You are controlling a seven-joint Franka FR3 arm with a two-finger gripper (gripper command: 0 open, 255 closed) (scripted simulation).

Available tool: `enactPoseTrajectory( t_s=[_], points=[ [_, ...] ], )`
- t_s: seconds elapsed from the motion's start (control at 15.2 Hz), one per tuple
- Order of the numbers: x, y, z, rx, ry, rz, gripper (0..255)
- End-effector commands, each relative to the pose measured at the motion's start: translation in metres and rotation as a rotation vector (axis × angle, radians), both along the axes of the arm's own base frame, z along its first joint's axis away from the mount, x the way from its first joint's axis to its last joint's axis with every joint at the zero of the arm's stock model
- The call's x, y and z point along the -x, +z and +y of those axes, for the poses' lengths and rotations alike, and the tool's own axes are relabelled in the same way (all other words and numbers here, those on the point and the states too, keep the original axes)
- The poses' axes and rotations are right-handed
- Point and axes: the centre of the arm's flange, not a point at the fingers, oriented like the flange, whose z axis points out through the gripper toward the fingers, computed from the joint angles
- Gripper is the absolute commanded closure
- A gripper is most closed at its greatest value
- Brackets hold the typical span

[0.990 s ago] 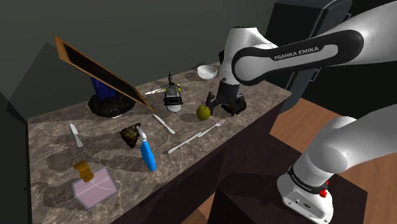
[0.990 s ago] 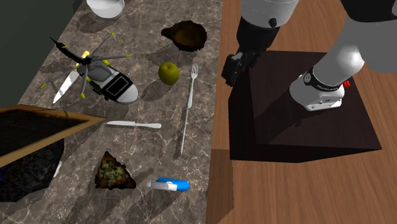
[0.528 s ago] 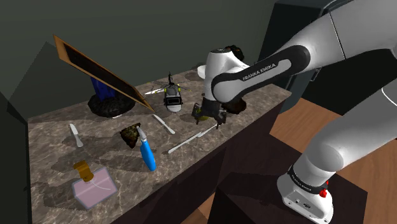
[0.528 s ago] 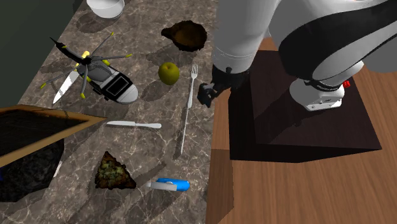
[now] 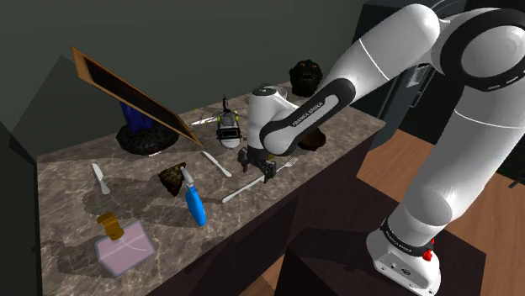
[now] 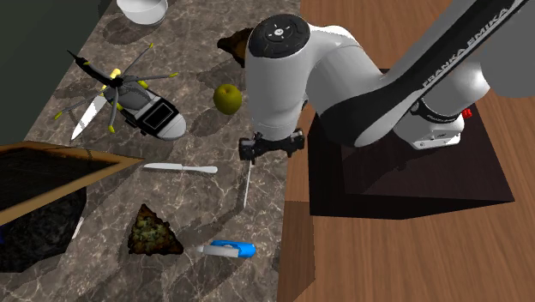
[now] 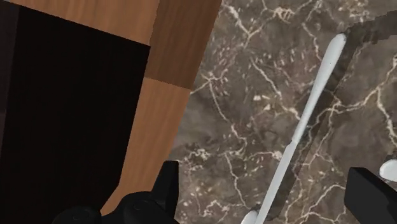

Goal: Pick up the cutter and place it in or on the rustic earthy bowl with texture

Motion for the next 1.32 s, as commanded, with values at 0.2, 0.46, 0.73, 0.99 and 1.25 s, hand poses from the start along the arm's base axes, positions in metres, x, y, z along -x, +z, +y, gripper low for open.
enactPoseTrajectory(
  t_s=[0.2, 0.46, 0.73, 0.99, 1.25],
  points=[
    [-0.043, -0.055, 0.006, 0.003, -0.203, 0.013, 0],
    [-0.067, -0.091, 0.007, 0.004, -0.317, 0.021, 0],
    [-0.067, -0.112, 0.008, 0.004, -0.317, 0.021, 0],
    [-0.067, -0.125, 0.009, 0.004, -0.317, 0.021, 0],
    [-0.067, -0.125, 0.009, 0.004, -0.317, 0.021, 0]
  ],
)
